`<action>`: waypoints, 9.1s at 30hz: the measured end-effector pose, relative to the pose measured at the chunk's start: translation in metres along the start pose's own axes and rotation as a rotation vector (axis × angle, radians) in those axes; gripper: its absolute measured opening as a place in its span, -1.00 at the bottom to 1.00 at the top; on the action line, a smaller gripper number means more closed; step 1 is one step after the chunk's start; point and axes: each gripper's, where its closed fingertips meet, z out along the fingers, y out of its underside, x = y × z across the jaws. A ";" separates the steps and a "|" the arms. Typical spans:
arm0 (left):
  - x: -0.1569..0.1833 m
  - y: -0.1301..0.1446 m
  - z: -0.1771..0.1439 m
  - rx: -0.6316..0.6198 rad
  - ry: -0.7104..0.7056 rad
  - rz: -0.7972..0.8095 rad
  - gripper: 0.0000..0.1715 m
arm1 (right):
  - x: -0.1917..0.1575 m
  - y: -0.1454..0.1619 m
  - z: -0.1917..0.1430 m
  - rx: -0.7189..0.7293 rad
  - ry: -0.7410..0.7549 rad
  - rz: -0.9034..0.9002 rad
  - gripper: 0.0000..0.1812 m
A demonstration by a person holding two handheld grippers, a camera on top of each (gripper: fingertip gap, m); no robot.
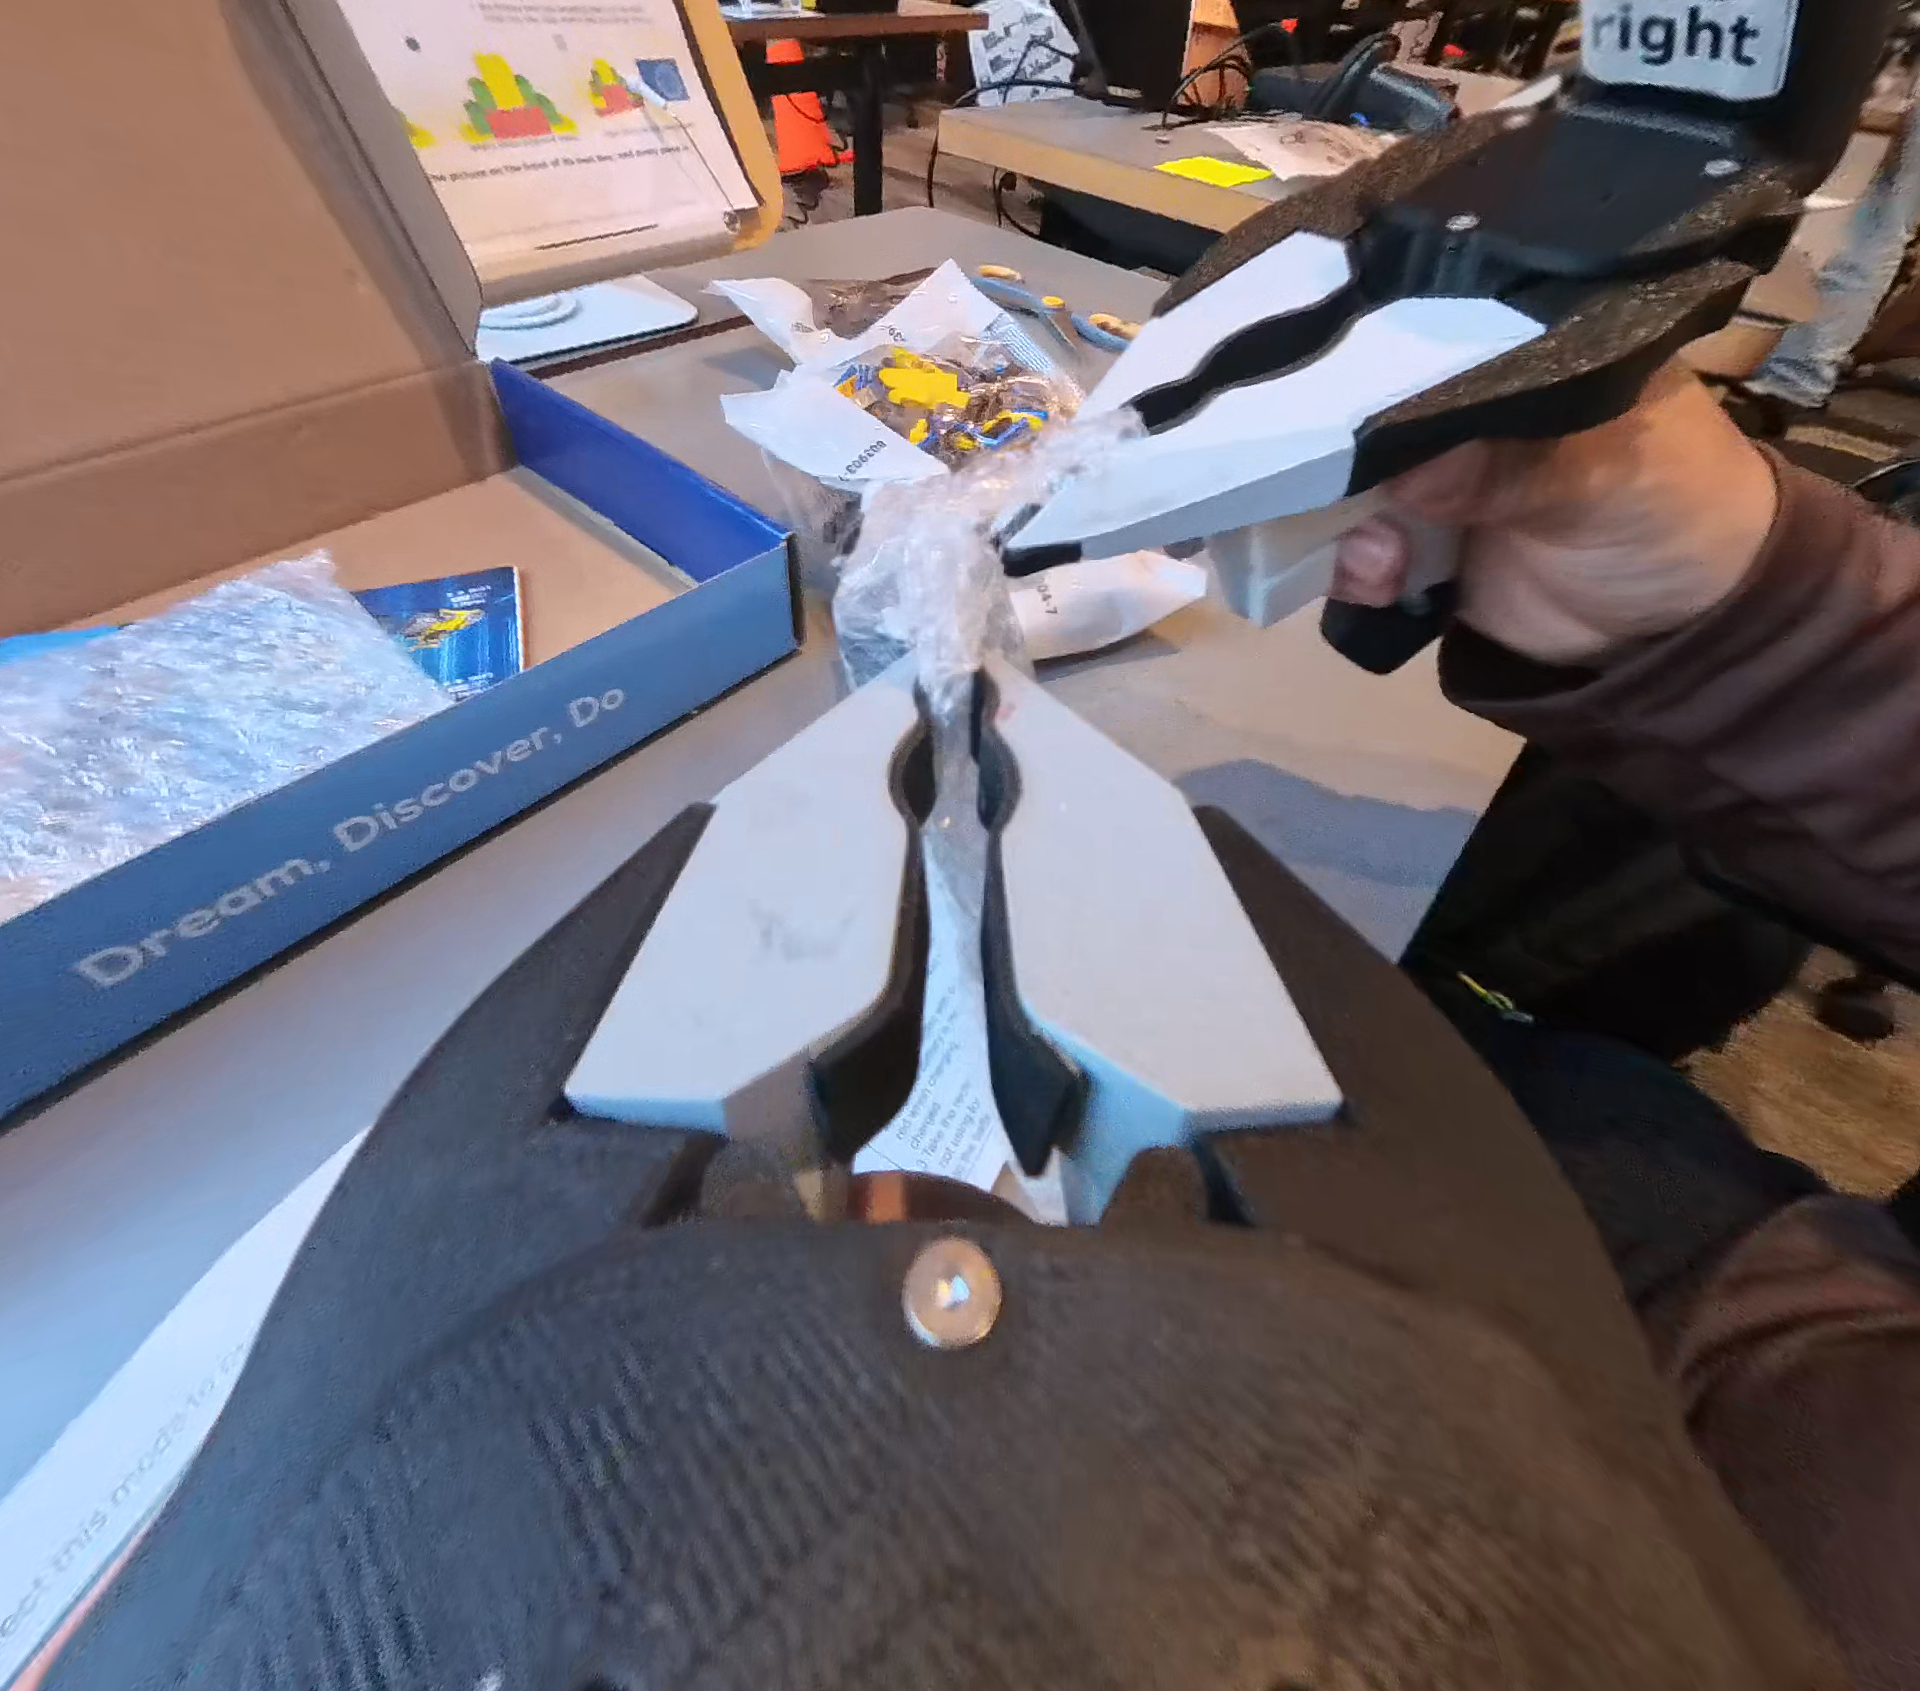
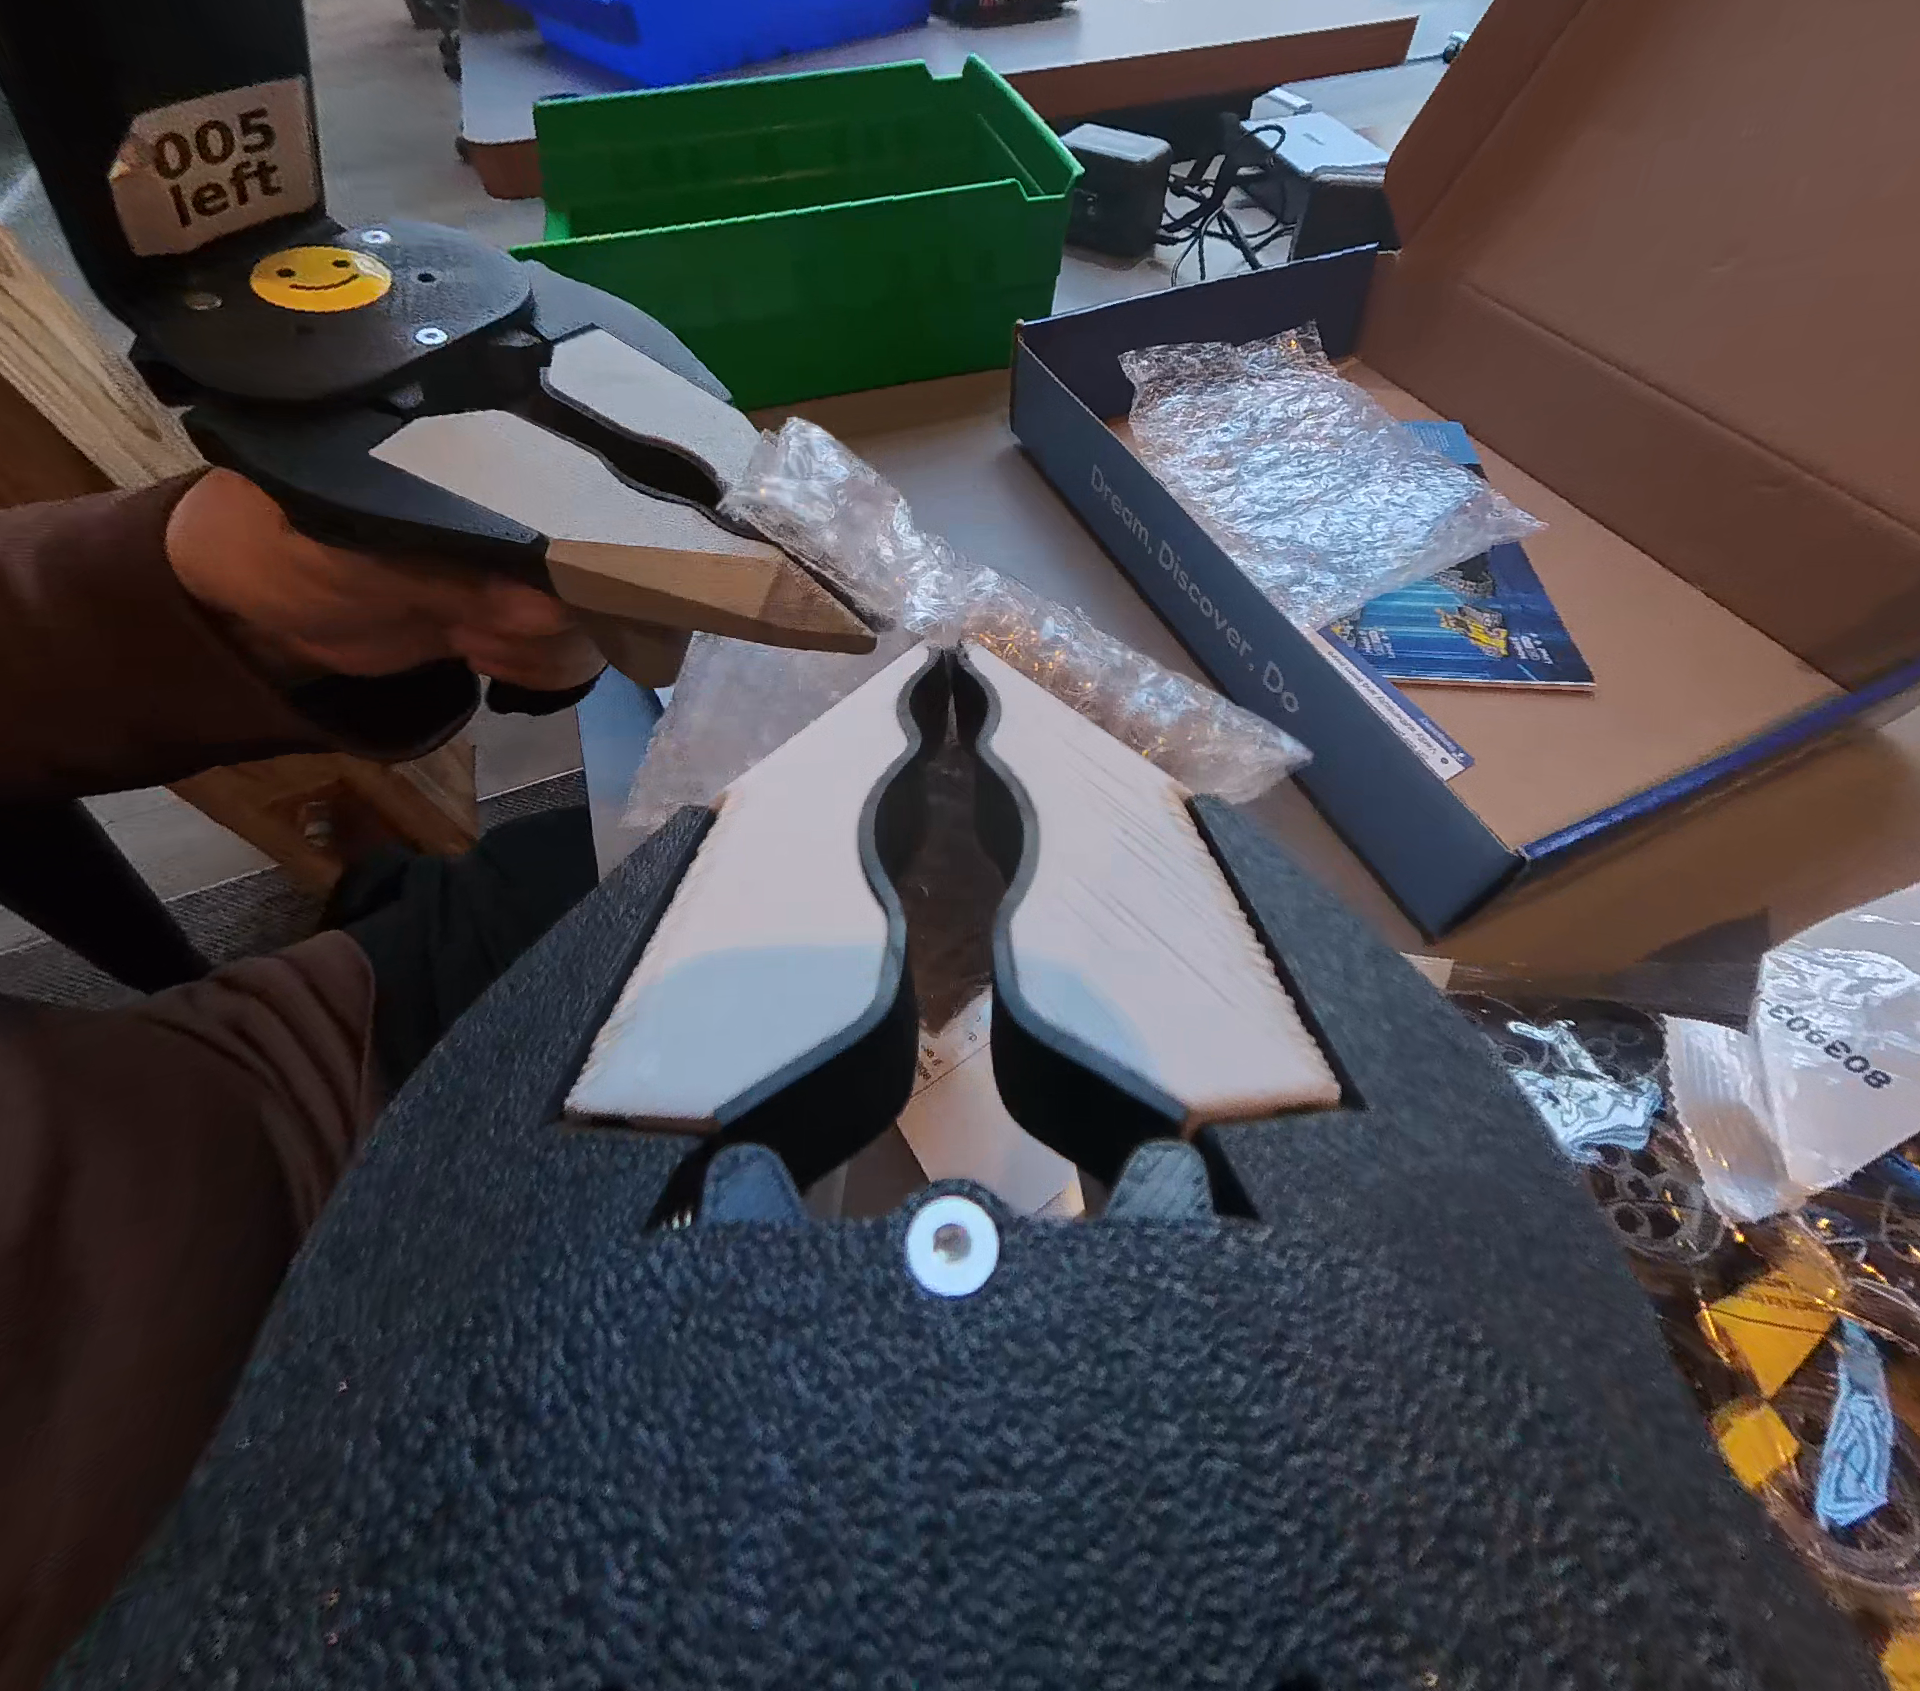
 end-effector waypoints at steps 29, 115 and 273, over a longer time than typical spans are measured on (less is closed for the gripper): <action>0.003 -0.015 -0.007 0.065 0.117 -0.247 -1.00 | 0.009 -0.012 -0.032 -0.005 -0.008 -0.007 -0.70; 0.006 -0.001 0.000 -0.007 0.045 -0.059 -0.64 | 0.010 -0.003 -0.012 -0.057 0.123 -0.083 -1.00; 0.025 -0.015 -0.009 -0.033 -0.098 0.467 -1.00 | -0.005 0.008 -0.022 -0.315 0.175 -0.103 -1.00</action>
